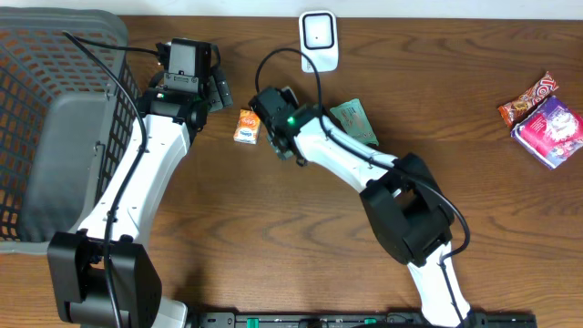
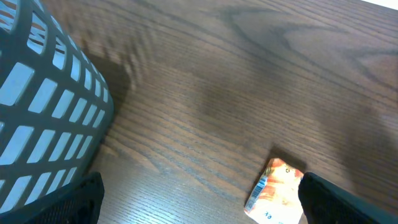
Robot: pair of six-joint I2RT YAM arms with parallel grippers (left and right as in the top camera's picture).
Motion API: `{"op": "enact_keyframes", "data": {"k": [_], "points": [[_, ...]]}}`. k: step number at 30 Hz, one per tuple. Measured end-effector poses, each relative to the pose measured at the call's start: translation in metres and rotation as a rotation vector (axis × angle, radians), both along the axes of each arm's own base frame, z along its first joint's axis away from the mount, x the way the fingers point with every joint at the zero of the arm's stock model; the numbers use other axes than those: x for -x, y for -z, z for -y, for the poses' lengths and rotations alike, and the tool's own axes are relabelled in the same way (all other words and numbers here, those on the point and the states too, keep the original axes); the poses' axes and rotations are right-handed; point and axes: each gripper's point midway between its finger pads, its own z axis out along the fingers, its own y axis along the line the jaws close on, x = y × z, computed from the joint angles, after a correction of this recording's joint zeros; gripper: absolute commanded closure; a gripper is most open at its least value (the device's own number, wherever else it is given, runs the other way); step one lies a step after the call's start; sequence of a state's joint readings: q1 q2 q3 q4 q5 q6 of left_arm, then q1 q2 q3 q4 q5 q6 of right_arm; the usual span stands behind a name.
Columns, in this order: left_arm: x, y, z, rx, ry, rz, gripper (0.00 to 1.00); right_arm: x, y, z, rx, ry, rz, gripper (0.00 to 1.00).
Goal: Scan the item barcode
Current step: 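Lift the green packet and hold it under the scanner with the right gripper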
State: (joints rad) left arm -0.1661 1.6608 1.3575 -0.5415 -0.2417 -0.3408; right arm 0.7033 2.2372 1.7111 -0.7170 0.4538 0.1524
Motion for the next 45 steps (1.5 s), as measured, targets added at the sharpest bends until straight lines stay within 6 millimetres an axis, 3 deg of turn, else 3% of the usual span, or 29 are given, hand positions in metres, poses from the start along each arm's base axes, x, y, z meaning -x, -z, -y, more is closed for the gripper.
{"op": "enact_keyframes", "data": {"k": [3, 7, 8, 10, 13, 17, 18, 20, 30, 32, 34, 35, 39, 40, 45], "points": [[0.0, 0.0, 0.0, 0.0, 0.0, 0.0, 0.01, -0.017, -0.02, 0.007, -0.024, 0.033, 0.015, 0.01], [0.0, 0.0, 0.0, 0.0, 0.0, 0.0, 0.01, -0.048, -0.044, 0.043, -0.052, 0.119, 0.038, 0.04], [0.0, 0.0, 0.0, 0.0, 0.0, 0.0, 0.01, -0.052, -0.045, 0.053, -0.056, 0.131, 0.028, 0.03], [0.0, 0.0, 0.0, 0.0, 0.0, 0.0, 0.01, -0.059, -0.037, 0.091, -0.071, 0.154, -0.051, 0.04], [0.0, 0.0, 0.0, 0.0, 0.0, 0.0, 0.01, -0.054, -0.027, 0.113, -0.143, 0.123, -0.169, 0.13], [0.0, 0.0, 0.0, 0.0, 0.0, 0.0, 0.01, -0.05, -0.014, 0.131, -0.28, 0.084, -0.273, 0.38], [0.0, 0.0, 0.0, 0.0, 0.0, 0.0, 0.01, -0.048, -0.011, 0.133, -0.31, 0.075, -0.295, 0.38], [0.0, 0.0, 0.0, 0.0, 0.0, 0.0, 0.01, -0.044, -0.006, 0.136, -0.358, 0.069, -0.325, 0.3], [0.0, 0.0, 0.0, 0.0, 0.0, 0.0, 0.01, -0.028, 0.022, 0.124, -0.487, 0.019, -0.382, 0.21], [0.0, 0.0, 0.0, 0.0, 0.0, 0.0, 0.01, -0.028, 0.024, 0.122, -0.495, 0.007, -0.378, 0.28], [0.0, 0.0, 0.0, 0.0, 0.0, 0.0, 0.01, -0.029, 0.025, 0.119, -0.5, -0.004, -0.365, 0.44], [0.0, 0.0, 0.0, 0.0, 0.0, 0.0, 0.01, -0.029, 0.026, 0.118, -0.501, -0.005, -0.362, 0.6], [0.0, 0.0, 0.0, 0.0, 0.0, 0.0, 0.01, -0.029, 0.027, 0.114, -0.53, 0.025, -0.361, 0.94], [0.0, 0.0, 0.0, 0.0, 0.0, 0.0, 0.01, -0.031, 0.027, 0.113, -0.545, 0.048, -0.359, 0.99], [0.0, 0.0, 0.0, 0.0, 0.0, 0.0, 0.01, -0.042, 0.021, 0.108, -0.599, 0.127, -0.324, 0.99]]}}
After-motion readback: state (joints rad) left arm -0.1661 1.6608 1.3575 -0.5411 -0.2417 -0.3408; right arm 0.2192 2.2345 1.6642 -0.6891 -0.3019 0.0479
